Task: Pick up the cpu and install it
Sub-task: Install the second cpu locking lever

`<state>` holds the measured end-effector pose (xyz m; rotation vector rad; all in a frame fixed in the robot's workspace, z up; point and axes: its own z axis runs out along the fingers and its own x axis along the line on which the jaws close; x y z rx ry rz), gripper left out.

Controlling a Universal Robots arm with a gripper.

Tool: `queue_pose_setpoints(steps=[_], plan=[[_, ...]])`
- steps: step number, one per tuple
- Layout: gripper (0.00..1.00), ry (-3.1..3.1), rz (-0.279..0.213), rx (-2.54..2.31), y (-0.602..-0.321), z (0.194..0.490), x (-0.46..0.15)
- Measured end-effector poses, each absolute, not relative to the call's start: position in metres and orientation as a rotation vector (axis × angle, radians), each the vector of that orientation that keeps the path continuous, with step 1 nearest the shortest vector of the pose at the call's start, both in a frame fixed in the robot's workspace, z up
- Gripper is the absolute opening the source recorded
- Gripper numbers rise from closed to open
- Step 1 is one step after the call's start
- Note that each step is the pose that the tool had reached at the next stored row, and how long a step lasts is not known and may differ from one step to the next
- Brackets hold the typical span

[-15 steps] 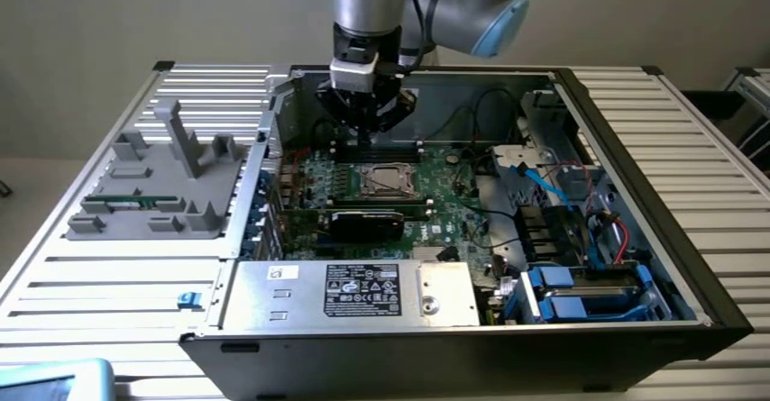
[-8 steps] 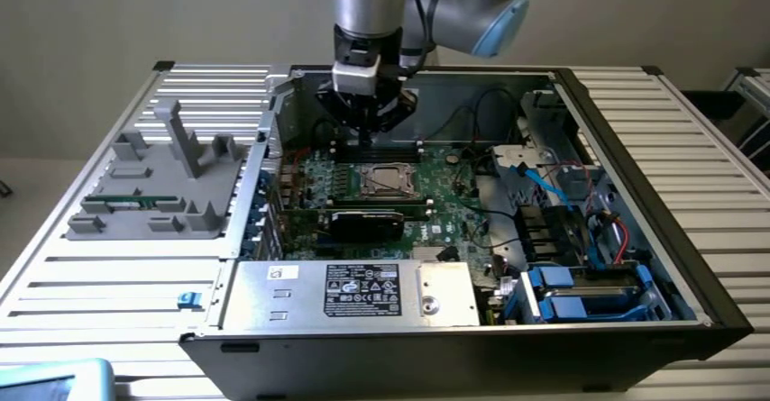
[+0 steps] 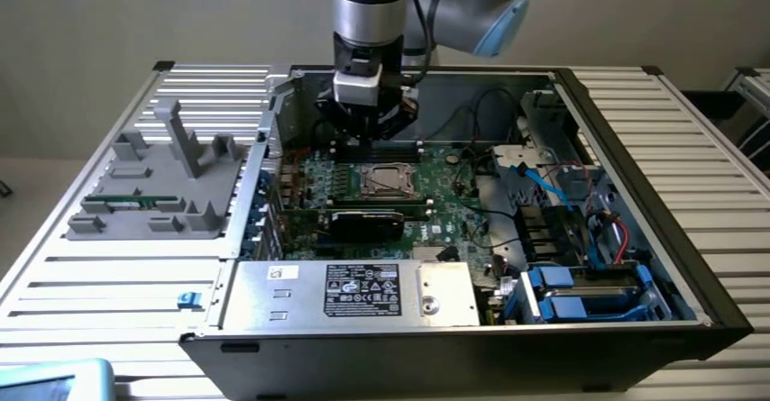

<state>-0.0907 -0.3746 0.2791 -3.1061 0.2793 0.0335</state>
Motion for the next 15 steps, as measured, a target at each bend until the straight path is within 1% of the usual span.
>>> queue_pose_setpoints(steps=[15], plan=[[0.11, 0.256, 0.061, -2.878, -0.408, 0.274, -0.090]])
